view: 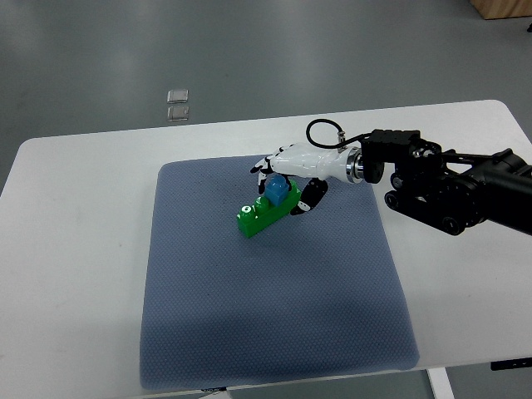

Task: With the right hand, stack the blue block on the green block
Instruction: 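Lower the blue block onto the green block's studs and press, then open the right hand and lift it away from the blocks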

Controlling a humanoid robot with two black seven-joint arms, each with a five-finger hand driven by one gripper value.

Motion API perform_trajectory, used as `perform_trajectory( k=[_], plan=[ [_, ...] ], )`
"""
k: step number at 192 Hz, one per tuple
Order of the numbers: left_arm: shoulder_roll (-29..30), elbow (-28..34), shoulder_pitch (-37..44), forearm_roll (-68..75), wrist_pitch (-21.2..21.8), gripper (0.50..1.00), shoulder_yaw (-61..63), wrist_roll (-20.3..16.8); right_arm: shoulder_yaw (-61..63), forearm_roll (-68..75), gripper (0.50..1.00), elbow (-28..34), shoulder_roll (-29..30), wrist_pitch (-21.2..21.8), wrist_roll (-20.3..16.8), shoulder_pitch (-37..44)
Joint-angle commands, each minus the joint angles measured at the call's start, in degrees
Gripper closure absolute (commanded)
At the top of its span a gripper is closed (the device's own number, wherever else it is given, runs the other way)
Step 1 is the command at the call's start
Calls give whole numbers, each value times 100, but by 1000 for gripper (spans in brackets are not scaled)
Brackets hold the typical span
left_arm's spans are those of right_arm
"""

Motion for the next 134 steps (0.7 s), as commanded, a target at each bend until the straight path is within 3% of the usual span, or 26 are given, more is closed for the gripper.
perform_trajectory(
  k=[1, 134],
  plan=[
    [0, 0, 0, 0, 0, 500, 0, 0, 8, 0, 585, 4, -6, 12, 0, 6],
    [0, 0, 0, 0, 0, 500, 0, 0, 17, 27, 585, 127, -94, 21, 18, 33]
  ],
)
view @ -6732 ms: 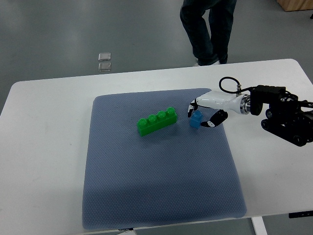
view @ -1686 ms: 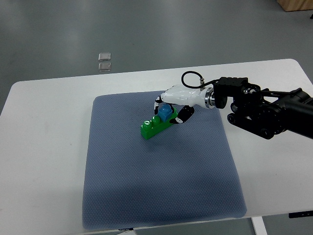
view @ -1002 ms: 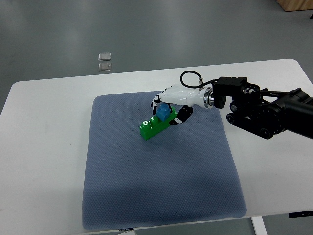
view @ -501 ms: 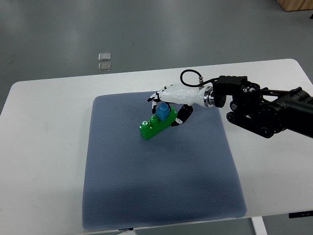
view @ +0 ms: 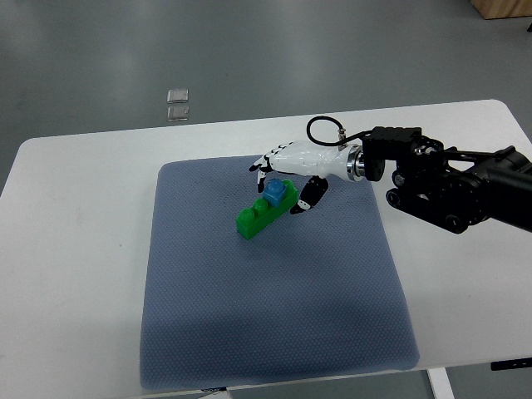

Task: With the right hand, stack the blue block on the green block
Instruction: 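Open the right hand and lift it away from the blocks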

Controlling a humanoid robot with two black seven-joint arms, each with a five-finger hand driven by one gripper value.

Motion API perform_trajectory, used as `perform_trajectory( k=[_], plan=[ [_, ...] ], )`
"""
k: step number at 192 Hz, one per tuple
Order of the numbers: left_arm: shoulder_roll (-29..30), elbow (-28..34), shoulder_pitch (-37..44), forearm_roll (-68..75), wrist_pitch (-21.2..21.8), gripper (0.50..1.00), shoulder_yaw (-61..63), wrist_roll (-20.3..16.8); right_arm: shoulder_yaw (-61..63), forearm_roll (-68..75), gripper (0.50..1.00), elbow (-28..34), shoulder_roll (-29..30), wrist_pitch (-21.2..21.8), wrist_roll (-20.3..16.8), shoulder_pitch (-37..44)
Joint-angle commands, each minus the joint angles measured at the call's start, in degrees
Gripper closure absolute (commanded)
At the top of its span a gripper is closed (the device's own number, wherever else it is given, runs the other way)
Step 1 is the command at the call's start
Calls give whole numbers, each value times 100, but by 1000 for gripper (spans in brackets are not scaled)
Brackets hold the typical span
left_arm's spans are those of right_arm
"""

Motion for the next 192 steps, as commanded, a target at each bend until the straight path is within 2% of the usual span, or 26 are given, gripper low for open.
perform_trajectory(
  k=[1, 69, 103, 123, 159, 174, 175, 192],
  plan=[
    [0, 0, 0, 0, 0, 500, 0, 0, -2, 0, 585, 0, -12, 1, 0, -1],
    [0, 0, 0, 0, 0, 500, 0, 0, 69, 0, 585, 27, -20, 1, 0, 8],
    [0, 0, 0, 0, 0, 500, 0, 0, 315, 0, 585, 27, -20, 194, 0, 8],
    [0, 0, 0, 0, 0, 500, 0, 0, 605, 8, 585, 123, -47, 467, 0, 8],
    [0, 0, 0, 0, 0, 500, 0, 0, 1448, 702, 585, 554, -354, 1486, -62, -36],
    [0, 0, 0, 0, 0, 500, 0, 0, 1501, 834, 585, 563, -354, 1539, -62, -44],
    [0, 0, 0, 0, 0, 500, 0, 0, 1579, 1200, 585, 554, -372, 1591, -62, -53],
    [0, 0, 0, 0, 0, 500, 0, 0, 1580, 1863, 585, 554, -504, 1609, -62, -88]
  ],
)
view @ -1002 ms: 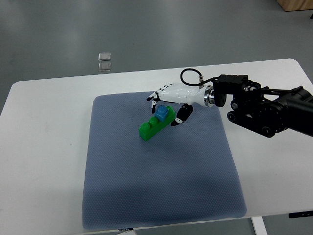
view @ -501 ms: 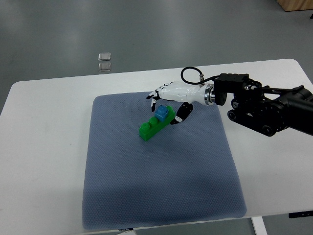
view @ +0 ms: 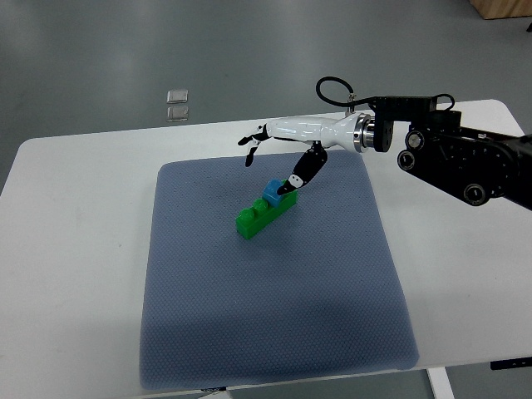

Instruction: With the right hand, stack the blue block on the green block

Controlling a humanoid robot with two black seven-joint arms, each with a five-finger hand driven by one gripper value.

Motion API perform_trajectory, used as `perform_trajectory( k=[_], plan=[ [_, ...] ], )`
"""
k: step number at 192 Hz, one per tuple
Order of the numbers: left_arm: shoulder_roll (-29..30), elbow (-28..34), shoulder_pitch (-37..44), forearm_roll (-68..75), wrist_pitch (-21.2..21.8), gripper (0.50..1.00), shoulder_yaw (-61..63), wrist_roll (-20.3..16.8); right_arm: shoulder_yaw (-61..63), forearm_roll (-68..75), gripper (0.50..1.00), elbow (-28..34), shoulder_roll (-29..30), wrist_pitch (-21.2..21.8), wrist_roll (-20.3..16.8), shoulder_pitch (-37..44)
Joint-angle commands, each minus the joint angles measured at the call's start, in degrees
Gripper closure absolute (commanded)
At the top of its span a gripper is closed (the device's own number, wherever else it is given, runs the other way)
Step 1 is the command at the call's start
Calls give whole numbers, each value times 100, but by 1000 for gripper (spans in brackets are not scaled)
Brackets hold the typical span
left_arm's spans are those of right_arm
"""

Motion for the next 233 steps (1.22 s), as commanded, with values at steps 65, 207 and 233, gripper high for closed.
perform_trajectory(
  k=[65, 207, 233],
  plan=[
    [0, 0, 0, 0, 0, 500, 0, 0, 73, 4602, 585, -664, -260, -3, -20, -723],
    [0, 0, 0, 0, 0, 500, 0, 0, -33, 8918, 583, -1332, 109, -187, -1355, -1303],
    [0, 0, 0, 0, 0, 500, 0, 0, -24, 8751, 583, -1324, 109, -117, -1355, -1303]
  ],
)
